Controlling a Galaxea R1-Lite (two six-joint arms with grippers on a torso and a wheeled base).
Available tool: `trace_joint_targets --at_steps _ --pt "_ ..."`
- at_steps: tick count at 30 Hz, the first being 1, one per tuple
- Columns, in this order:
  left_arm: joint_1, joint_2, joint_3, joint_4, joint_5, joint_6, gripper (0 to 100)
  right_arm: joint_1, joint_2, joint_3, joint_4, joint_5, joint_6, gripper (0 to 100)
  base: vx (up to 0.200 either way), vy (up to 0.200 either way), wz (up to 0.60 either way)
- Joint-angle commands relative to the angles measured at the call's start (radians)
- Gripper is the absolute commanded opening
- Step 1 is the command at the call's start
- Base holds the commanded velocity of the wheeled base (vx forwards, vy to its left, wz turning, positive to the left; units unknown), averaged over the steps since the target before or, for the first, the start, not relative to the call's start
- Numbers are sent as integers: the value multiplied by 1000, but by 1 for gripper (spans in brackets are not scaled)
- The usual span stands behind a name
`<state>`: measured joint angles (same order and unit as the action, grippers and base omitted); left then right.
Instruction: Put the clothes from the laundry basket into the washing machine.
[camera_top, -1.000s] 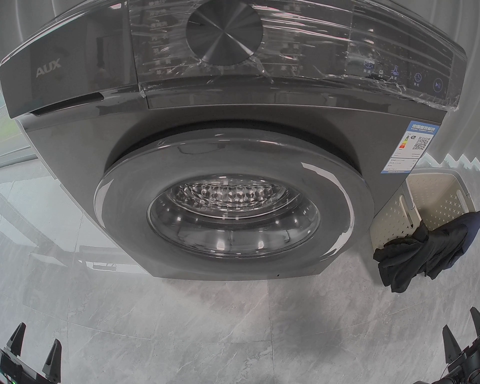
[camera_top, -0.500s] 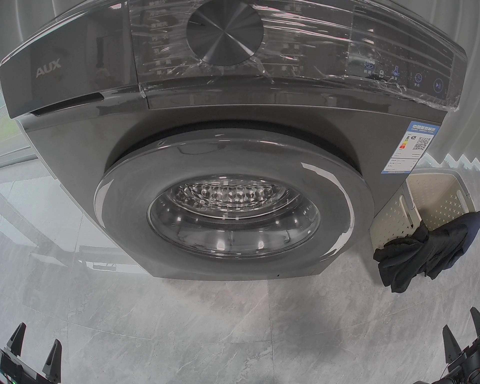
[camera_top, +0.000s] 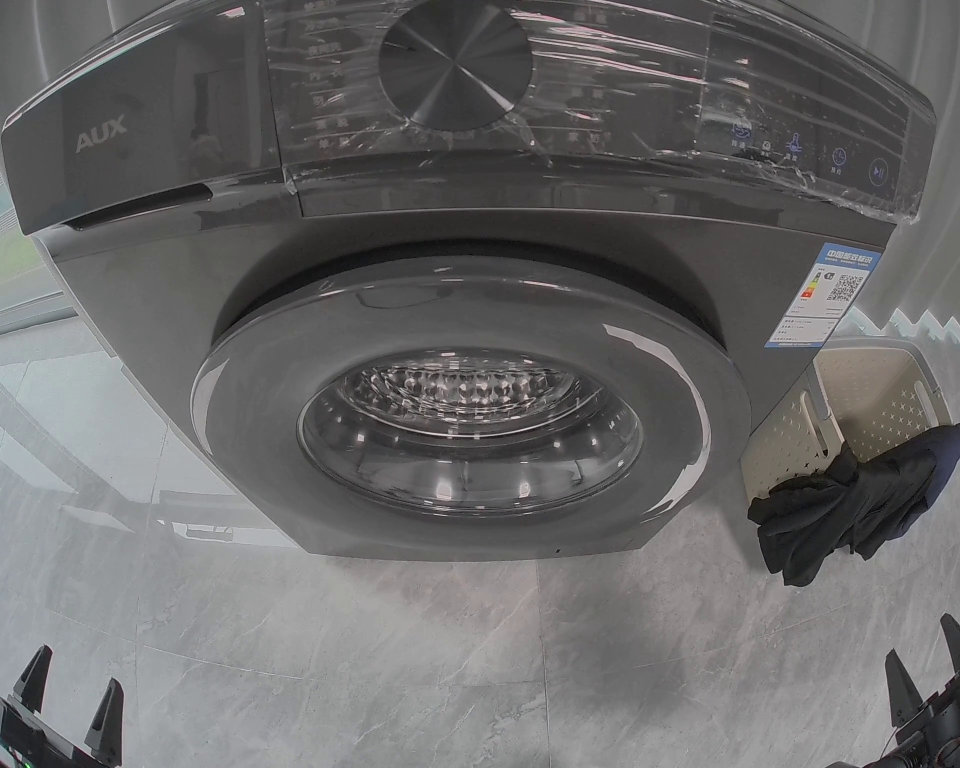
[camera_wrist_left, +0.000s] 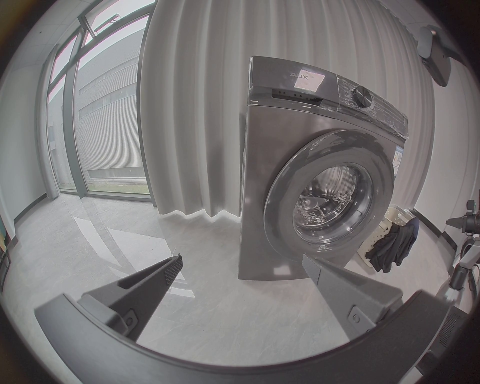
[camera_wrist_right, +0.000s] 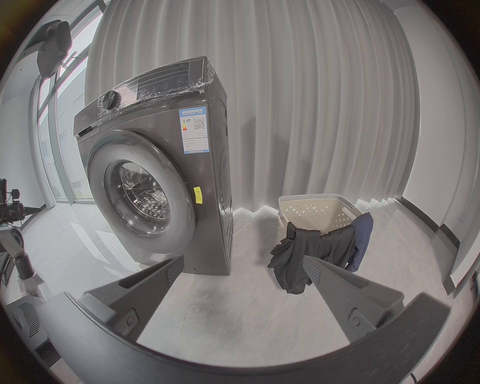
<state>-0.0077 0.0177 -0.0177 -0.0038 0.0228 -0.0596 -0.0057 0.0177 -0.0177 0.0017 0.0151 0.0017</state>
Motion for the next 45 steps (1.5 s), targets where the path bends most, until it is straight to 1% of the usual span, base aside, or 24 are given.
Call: trace_joint_targets --at_steps 1,5,9,13,16,29,32,34,37,45 --pt "0 -13 18 -1 0 0 100 0 -16 18 0 0 0 100 0 0 0" --pt "0 -12 18 -1 0 0 100 0 -15 18 1 0 0 100 0 0 0" --pt "0 -12 18 -1 0 0 100 0 -16 18 0 0 0 100 0 0 600" --pt "0 -12 18 -1 0 0 100 0 -16 18 0 0 0 100 0 0 0" --pt "0 -12 18 -1 0 0 100 0 -16 18 0 0 0 100 200 0 0" --pt "0 -12 18 -1 0 0 100 -2 -15 15 8 0 0 100 0 0 0" --pt "0 -12 18 -1 0 0 100 0 -16 18 1 0 0 100 0 0 600" --pt "0 -12 18 -1 0 0 100 0 -16 18 1 0 0 100 0 0 0" --pt "0 -12 18 -1 0 0 100 0 -16 18 0 0 0 100 200 0 0" --pt "0 -12 18 -1 0 0 100 0 -16 18 0 0 0 100 0 0 0"
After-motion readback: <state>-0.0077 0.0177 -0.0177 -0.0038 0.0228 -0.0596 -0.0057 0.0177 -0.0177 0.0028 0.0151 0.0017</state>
